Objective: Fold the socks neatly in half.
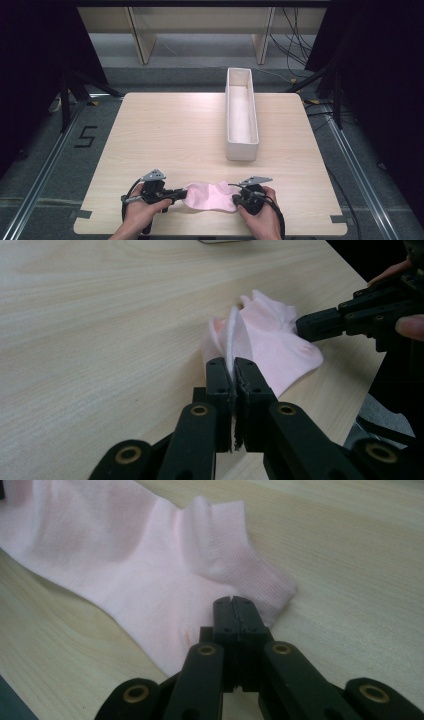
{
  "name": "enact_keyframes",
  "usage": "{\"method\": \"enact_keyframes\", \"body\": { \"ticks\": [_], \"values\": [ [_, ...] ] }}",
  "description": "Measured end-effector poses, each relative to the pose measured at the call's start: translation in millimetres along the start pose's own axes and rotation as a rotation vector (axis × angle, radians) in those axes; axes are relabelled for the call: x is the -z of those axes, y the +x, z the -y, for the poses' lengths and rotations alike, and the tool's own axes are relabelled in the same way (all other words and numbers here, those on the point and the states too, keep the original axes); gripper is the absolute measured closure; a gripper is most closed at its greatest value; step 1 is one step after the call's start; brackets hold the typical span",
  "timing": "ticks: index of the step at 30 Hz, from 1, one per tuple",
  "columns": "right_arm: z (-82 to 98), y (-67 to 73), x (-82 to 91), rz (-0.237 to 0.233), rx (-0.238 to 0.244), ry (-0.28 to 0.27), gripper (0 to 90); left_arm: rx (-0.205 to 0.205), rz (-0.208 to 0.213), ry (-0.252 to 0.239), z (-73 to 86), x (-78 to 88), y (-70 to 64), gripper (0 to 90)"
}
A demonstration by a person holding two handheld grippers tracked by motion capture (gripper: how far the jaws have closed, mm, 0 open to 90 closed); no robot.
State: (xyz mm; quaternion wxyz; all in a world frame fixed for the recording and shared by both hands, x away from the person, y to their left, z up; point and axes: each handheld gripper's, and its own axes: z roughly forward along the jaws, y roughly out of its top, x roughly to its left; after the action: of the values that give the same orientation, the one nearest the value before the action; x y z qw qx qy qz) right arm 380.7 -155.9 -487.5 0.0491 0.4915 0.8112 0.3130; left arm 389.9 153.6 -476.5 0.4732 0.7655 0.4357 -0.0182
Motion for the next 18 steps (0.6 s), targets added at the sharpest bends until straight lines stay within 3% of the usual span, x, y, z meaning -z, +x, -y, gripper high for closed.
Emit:
{"method": "enact_keyframes", "body": {
  "ticks": [1,3,4,5,8,9,10,12,16,17,18],
  "values": [
    [0.2,1.4,-0.8,0.022,-0.01,-0.003,89.0,0.005,0.002,-0.002,-1.3,0.3,-0.9,85.2],
    [-1.0,1.9,0.9,-0.001,-0.015,-0.003,87.7,0.003,0.001,0.0,-3.5,1.0,-1.3,85.2],
    [-2.0,-0.2,2.3,-0.006,0.004,-0.05,88.0,0.004,-0.001,0.001,-4.1,1.5,-1.1,85.2],
    [-3.2,1.0,6.4,-0.001,-0.041,-0.063,88.5,0.008,-0.001,0.003,-4.4,1.9,-0.5,85.2],
    [-10.0,-12.0,13.9,0.046,-0.031,-0.14,89.7,0.019,-0.024,0.009,-4.0,1.8,0.2,85.2],
    [-12.1,-16.2,13.4,0.058,-0.034,-0.138,89.9,0.019,-0.012,0.01,-4.0,1.4,1.1,85.3],
    [-13.1,-17.6,12.5,0.06,-0.071,-0.109,90.0,0.022,-0.015,0.009,-4.1,1.6,0.8,85.2],
    [-13.2,-21.4,7.1,0.073,-0.045,-0.085,90.0,0.021,-0.004,0.003,-4.4,2.0,0.6,85.2],
    [-11.8,-14.4,-0.8,0.072,-0.089,-0.049,90.0,0.026,-0.002,0.0,-4.8,1.9,-0.2,85.2],
    [-12.2,-17.2,-1.3,0.064,-0.054,-0.039,90.0,0.027,-0.003,-0.003,-5.0,1.9,-0.6,85.2],
    [-12.2,-16.5,-2.1,0.063,-0.065,-0.038,90.0,0.027,-0.003,-0.003,-5.0,1.9,-0.6,85.2]
  ]
}}
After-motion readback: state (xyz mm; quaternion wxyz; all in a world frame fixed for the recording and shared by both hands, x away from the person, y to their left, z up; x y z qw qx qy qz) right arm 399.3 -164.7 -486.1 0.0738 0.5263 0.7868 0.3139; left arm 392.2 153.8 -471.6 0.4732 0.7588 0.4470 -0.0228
